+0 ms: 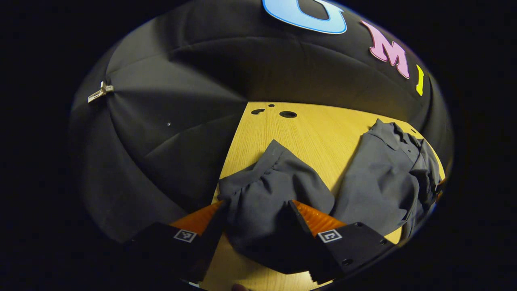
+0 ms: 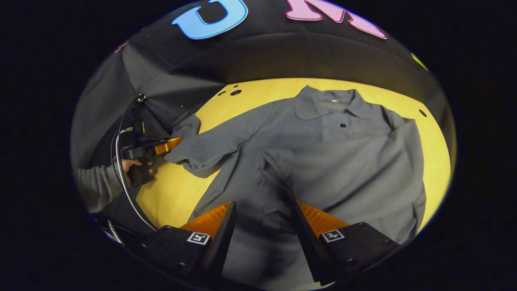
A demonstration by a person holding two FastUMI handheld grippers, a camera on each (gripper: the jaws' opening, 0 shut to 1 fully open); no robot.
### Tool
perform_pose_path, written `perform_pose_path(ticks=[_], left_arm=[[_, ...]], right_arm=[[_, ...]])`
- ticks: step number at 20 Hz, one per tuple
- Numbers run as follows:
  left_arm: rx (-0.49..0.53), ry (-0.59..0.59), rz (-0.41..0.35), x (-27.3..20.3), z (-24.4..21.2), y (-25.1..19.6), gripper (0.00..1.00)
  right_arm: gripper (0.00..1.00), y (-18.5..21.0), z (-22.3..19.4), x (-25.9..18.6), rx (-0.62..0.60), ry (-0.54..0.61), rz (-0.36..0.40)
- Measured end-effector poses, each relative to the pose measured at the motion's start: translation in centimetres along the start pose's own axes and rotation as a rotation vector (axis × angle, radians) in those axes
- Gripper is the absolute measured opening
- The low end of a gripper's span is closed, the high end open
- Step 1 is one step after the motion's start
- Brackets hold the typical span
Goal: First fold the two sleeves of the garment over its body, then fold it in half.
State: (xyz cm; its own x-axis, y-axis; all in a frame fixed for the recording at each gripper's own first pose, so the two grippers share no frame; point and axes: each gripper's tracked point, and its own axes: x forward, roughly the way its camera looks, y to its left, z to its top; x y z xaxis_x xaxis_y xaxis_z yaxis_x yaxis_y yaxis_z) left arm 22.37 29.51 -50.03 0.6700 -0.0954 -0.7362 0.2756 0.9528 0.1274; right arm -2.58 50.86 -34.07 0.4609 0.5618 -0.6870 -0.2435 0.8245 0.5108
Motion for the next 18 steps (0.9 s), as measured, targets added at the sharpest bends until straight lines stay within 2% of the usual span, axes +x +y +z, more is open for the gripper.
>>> perform_pose_path(ticks=[3,5,8,12,13,14,15,16,18], left_arm=[[0.004,0.013,0.01,-0.1,0.0,0.8,0.4],[-0.063,-0.003,-0.004,-1.1,0.1,0.2,0.06],[-0.128,-0.049,0.033,-3.5,0.9,1.0,0.05],[-0.166,-0.163,0.057,-7.6,4.5,0.3,0.05],[-0.171,-0.192,0.056,-8.6,5.5,-0.1,0.09],[-0.176,-0.223,0.051,-9.6,6.7,-0.8,0.06],[-0.18,-0.247,0.047,-10.6,7.8,-1.5,0.09],[-0.183,-0.27,0.045,-11.5,8.7,-2.1,0.05],[-0.178,-0.31,0.038,-12.9,10.5,-3.6,0.06]], right_arm=[[0.84,-2.6,1.7,-3.1,0.045,-0.071,-0.055],[0.84,-5.0,2.3,-5.7,0.076,-0.124,-0.097],[0.84,-9.0,1.9,-9.5,0.111,-0.164,-0.168],[0.84,-14.9,-0.6,-13.0,0.161,-0.162,-0.291],[0.84,-16.0,-1.1,-13.7,0.178,-0.166,-0.31],[0.85,-17.0,-1.7,-14.5,0.194,-0.169,-0.328],[0.85,-17.8,-2.0,-15.1,0.207,-0.172,-0.339],[0.85,-18.4,-2.3,-15.6,0.217,-0.175,-0.349],[0.85,-19.7,-2.8,-16.5,0.224,-0.179,-0.361]])
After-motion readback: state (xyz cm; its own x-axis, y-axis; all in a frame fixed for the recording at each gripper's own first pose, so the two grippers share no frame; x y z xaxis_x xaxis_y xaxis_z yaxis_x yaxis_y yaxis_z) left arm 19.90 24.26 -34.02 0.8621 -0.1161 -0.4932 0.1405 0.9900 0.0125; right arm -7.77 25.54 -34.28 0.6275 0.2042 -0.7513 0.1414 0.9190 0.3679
